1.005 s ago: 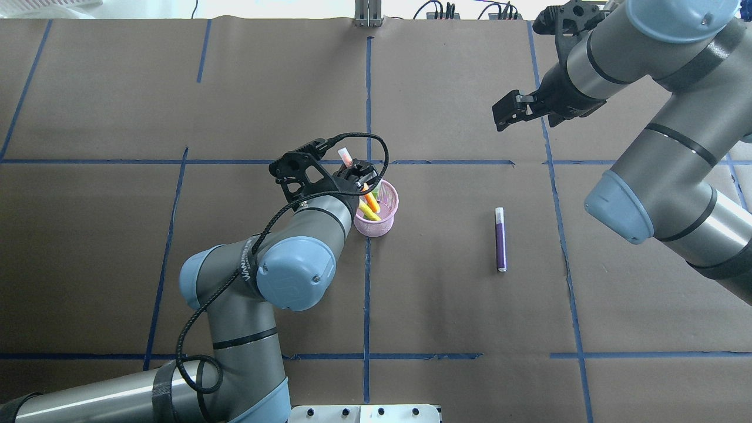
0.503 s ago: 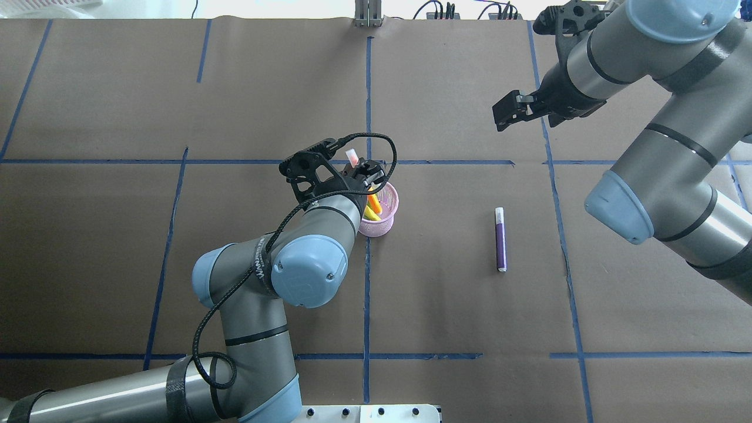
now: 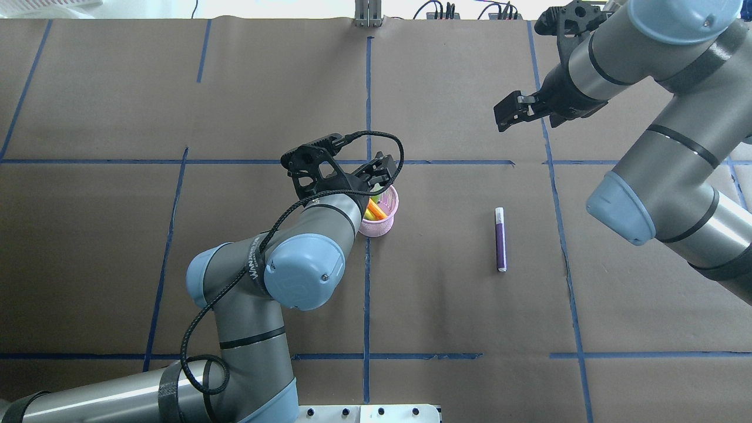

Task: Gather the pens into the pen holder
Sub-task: 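Withdraw the left gripper while the right gripper moves over the purple marker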

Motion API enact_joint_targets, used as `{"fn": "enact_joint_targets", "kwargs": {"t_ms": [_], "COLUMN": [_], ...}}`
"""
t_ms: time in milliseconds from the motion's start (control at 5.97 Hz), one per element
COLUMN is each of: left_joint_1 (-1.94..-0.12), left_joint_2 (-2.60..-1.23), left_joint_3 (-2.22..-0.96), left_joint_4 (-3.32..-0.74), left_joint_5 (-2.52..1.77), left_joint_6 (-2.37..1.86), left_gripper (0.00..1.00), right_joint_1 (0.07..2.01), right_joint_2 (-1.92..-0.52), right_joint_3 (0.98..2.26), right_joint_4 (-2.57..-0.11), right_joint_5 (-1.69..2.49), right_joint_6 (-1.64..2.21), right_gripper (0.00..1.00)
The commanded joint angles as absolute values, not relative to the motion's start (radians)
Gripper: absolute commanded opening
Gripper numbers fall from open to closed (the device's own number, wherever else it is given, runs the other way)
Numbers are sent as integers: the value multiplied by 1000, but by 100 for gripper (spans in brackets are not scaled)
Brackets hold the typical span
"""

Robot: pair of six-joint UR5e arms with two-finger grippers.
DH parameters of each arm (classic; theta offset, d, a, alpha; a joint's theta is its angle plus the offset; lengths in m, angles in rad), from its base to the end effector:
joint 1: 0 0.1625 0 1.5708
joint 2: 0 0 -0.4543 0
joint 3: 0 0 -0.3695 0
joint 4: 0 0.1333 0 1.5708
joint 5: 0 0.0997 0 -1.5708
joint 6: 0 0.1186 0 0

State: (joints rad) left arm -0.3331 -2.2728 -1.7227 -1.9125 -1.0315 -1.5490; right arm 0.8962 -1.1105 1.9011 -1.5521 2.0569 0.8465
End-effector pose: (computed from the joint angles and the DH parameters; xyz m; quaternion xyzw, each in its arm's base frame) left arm 0.5672 -0.4017 0.1754 0.3125 0.4951 -0.2716 0.7638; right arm -0.3179 -0.5222 0.3071 0.1243 -0.4237 -0.0178 0.8971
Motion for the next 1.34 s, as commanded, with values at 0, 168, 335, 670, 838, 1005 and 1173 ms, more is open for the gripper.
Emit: {"fn": "enact_joint_targets", "kwargs": {"t_ms": [0,168,335,670,838,1005,1173], "left_joint_1": [-354,-398,-457,-605,-633,-637,-637], "left_joint_2": [-2249,-2246,-2229,-2157,-2143,-2143,-2143], "left_joint_3": [-1910,-1939,-1940,-1942,-1942,-1942,-1942], "left_joint_4": [-1684,-1622,-1576,-1569,-1571,-1569,-1569], "left_joint_5": [-1230,-1352,-1505,-1806,-1859,-1861,-1862], "left_joint_6": [-1403,-1300,-1195,-1007,-979,-974,-974], "left_gripper": [99,99,99,99,99,100,100], "right_joint_1": [882,862,824,677,640,628,608], "right_joint_2": [-1111,-1111,-1109,-1103,-1107,-1112,-1129], "right_joint_3": [1901,1893,1893,1829,1765,1746,1729], "right_joint_4": [-1552,-1558,-1560,-1552,-1549,-1549,-1549], "right_joint_5": [2052,2048,2025,1860,1815,1807,1807], "right_joint_6": [860,874,1011,1225,1217,1212,1210], "right_gripper": [99,99,98,98,98,96,94]}}
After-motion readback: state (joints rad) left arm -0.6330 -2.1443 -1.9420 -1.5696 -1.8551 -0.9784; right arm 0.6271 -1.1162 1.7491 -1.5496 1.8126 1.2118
